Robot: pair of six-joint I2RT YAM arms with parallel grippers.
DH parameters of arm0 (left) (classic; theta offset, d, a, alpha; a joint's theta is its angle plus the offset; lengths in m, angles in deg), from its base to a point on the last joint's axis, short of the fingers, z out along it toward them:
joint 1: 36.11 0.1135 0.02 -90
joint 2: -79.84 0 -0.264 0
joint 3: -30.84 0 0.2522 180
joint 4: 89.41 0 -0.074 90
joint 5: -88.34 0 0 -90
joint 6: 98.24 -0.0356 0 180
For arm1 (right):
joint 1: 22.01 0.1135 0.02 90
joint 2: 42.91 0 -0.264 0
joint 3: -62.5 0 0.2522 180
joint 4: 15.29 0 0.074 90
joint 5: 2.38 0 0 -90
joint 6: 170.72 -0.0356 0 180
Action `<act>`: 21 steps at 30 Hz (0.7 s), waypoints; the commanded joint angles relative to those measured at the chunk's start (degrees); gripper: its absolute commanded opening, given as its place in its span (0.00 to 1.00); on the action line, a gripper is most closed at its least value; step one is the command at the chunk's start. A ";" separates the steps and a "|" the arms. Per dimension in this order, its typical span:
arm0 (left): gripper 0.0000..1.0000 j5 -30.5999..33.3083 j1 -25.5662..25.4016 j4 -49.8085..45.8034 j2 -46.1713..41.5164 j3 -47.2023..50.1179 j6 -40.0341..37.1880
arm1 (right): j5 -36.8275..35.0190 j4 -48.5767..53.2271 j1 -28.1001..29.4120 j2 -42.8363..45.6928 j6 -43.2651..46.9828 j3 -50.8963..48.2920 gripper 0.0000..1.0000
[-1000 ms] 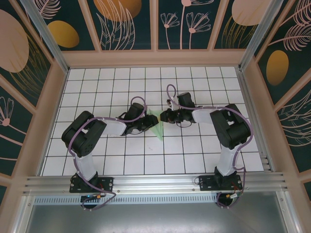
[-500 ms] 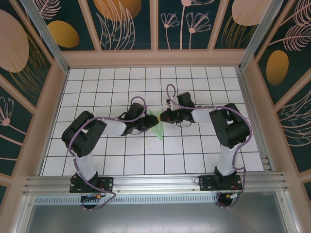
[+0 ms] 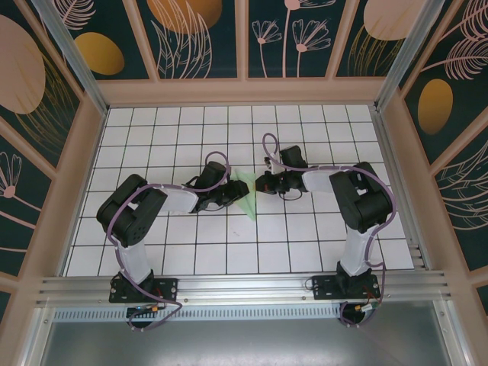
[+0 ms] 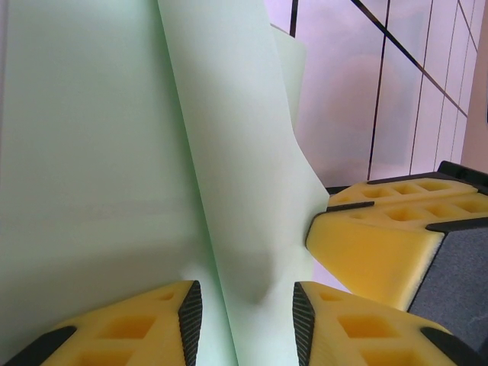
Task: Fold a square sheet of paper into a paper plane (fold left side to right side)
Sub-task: Fourth fold the wing at the center of the table.
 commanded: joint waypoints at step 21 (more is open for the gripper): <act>0.40 1.29 -0.47 -2.91 0.32 0.20 -1.03 | -0.64 -0.13 0.48 -2.42 0.19 0.42 0.06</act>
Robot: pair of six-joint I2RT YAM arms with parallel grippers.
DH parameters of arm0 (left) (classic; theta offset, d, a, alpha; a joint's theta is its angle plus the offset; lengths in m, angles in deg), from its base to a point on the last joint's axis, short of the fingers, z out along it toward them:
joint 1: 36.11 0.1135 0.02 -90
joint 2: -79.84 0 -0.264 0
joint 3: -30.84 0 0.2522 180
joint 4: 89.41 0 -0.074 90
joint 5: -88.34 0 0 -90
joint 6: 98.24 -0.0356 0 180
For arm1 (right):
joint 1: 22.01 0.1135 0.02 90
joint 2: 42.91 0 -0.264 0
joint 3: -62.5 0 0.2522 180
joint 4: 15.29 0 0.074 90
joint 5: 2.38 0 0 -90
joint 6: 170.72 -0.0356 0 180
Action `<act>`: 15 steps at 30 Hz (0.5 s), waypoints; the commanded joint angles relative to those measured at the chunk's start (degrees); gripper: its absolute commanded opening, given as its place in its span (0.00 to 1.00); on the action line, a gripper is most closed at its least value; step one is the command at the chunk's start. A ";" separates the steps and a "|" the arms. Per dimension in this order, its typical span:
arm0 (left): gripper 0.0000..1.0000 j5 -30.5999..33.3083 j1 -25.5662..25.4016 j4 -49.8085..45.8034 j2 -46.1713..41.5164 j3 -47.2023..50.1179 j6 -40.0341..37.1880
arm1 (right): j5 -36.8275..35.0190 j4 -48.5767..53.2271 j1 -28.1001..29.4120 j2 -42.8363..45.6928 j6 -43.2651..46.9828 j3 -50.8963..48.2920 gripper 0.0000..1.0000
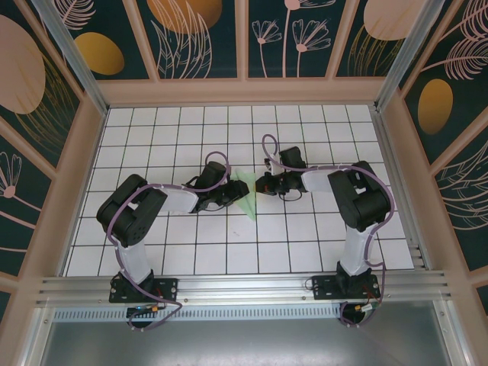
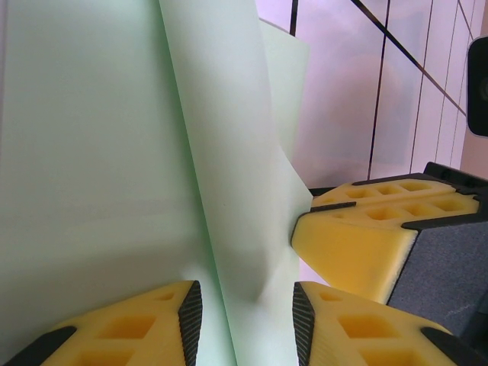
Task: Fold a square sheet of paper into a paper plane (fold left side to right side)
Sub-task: Fourth fold the wing at the center of the table.
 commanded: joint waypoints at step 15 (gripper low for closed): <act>0.40 1.00 -0.47 -2.81 0.18 -0.06 -1.10 | -4.98 5.54 1.96 -4.16 1.84 2.90 0.07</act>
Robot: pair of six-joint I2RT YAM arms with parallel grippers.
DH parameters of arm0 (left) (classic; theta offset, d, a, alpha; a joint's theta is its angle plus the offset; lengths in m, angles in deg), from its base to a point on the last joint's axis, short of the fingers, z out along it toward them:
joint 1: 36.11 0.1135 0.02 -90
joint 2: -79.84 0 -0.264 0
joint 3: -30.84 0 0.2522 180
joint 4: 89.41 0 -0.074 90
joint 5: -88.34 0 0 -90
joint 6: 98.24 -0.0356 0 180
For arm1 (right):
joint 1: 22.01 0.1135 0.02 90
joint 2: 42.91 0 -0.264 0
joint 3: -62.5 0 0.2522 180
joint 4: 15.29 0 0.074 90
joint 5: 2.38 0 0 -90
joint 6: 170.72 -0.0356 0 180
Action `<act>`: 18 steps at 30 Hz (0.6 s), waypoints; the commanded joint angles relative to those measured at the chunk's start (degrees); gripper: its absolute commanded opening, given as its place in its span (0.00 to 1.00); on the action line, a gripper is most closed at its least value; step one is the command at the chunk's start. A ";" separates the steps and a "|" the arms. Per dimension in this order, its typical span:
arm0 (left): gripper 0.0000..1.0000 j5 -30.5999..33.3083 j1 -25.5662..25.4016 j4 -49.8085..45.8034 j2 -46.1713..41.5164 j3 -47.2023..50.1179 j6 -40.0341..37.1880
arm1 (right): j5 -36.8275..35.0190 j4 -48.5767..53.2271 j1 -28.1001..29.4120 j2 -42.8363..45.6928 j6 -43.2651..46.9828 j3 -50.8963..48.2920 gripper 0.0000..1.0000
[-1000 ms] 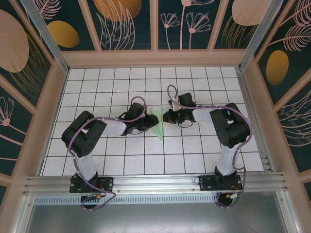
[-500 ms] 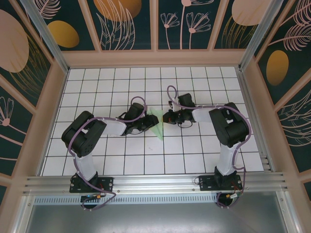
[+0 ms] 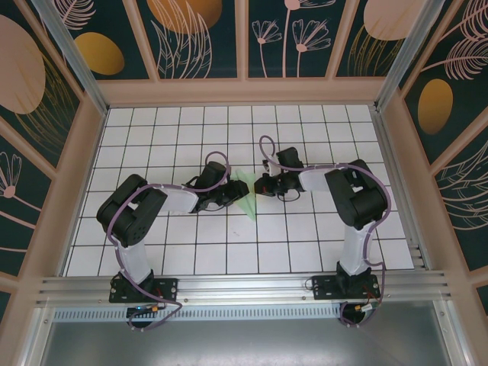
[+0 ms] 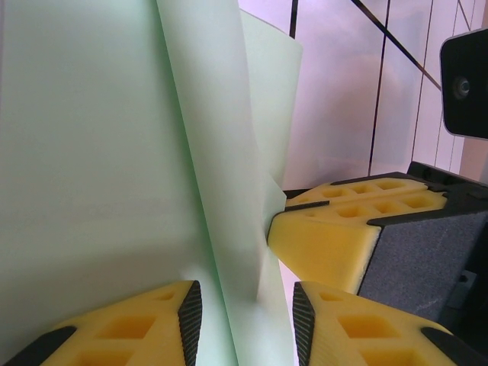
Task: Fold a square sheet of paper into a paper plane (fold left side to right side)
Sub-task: Fourth fold the wing at the center of the table.
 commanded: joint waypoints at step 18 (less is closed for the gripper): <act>0.34 1.16 -0.25 -8.20 -4.51 -5.03 -4.07 | -5.64 5.70 1.74 -4.64 2.15 1.30 0.07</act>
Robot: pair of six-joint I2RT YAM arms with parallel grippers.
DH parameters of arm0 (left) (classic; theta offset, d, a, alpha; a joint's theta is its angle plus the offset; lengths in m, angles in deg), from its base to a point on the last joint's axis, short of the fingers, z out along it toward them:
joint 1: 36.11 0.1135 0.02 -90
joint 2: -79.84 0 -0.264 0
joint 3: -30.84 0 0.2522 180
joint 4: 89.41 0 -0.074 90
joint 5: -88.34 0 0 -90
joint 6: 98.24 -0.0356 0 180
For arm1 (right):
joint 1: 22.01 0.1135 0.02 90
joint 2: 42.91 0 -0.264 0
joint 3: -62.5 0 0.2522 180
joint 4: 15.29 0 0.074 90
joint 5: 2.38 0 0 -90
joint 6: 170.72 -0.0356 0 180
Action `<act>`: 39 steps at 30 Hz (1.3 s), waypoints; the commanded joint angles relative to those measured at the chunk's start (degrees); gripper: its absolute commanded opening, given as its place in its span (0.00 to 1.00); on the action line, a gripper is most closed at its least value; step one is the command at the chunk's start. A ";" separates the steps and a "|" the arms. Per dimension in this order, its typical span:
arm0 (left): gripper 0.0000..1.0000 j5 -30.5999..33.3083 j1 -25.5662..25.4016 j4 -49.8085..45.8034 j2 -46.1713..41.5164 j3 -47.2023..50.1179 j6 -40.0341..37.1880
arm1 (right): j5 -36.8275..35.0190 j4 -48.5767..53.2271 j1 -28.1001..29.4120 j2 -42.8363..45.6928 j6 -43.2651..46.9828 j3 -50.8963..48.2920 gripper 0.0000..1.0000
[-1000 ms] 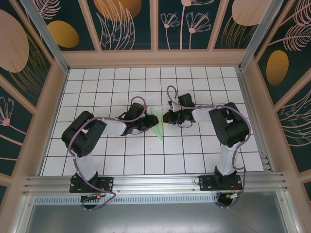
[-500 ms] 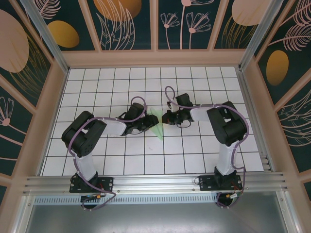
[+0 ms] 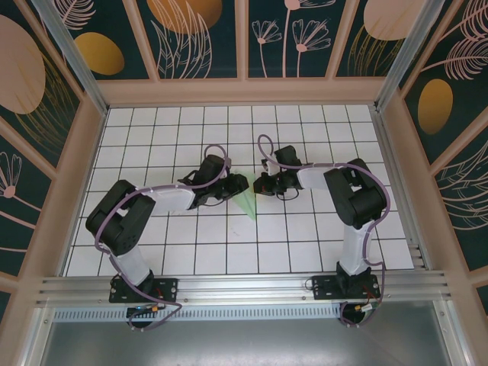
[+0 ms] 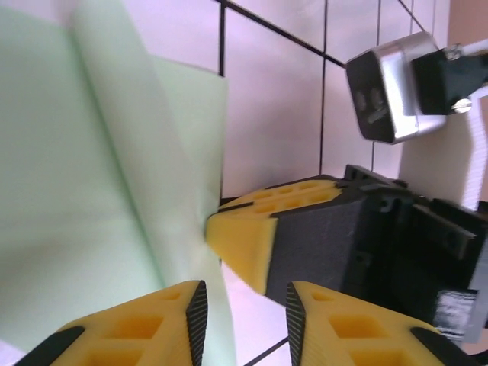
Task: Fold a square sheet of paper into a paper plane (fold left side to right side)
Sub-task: Fourth fold the wing at the center of the table.
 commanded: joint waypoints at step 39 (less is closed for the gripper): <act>0.32 1.36 0.37 2.35 11.86 2.14 1.08 | -5.89 5.49 -0.43 4.89 3.10 4.84 0.22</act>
